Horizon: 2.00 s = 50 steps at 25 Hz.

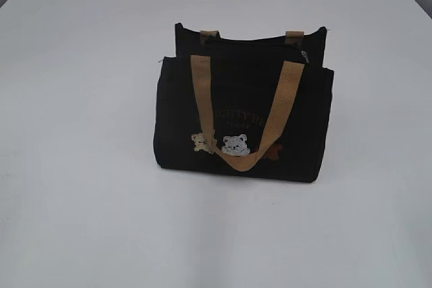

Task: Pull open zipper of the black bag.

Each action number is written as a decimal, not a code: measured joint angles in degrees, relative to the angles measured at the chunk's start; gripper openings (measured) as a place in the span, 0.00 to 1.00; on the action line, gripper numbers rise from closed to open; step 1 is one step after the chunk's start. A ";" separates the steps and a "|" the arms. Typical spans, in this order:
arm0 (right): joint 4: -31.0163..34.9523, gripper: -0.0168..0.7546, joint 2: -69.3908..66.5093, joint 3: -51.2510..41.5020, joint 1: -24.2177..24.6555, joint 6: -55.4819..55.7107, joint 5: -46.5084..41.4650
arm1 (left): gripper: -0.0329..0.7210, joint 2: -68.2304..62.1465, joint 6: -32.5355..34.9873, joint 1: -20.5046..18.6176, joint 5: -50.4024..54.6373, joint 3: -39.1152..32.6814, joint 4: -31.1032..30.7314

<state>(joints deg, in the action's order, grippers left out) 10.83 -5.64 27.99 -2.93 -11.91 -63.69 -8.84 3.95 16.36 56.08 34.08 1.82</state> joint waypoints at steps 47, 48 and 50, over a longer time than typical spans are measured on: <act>1.50 0.33 6.02 -0.17 2.42 -0.07 0.65 | 0.36 9.38 3.79 -13.23 4.78 -3.89 2.63; 1.52 0.33 6.02 -0.17 2.42 -0.07 0.65 | 0.36 9.38 3.79 -13.23 4.78 -3.89 2.63; 1.57 0.33 6.02 -0.17 2.42 -0.07 0.65 | 0.36 9.38 3.79 -13.23 4.78 -3.89 2.63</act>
<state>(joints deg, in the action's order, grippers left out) 12.40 0.38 27.82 -0.52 -11.98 -63.04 0.53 7.74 3.12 60.86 30.19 4.45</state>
